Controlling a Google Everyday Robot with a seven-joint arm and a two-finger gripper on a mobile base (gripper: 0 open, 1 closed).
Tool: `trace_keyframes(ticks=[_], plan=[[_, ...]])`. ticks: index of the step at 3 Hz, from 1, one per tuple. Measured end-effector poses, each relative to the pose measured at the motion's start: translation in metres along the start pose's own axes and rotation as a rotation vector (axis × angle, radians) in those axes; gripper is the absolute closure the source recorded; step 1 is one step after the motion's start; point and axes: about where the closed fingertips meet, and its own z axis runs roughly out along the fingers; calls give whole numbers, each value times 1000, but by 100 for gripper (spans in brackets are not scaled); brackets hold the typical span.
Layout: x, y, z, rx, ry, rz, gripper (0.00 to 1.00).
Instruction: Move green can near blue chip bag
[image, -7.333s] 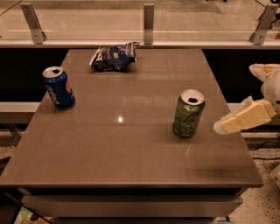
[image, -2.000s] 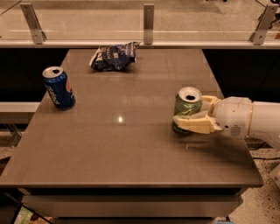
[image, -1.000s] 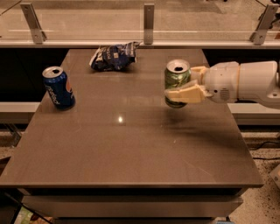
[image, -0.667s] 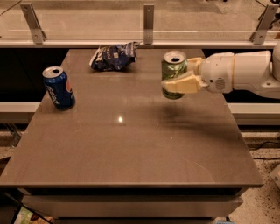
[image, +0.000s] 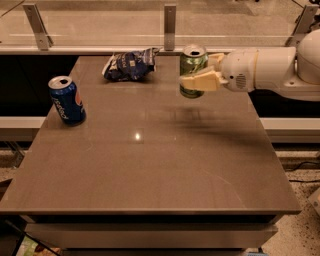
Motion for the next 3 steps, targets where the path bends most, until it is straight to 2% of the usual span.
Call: trace_keyframes(ticks=[3], plan=[[-9,-63,52,84,-9,39,100]])
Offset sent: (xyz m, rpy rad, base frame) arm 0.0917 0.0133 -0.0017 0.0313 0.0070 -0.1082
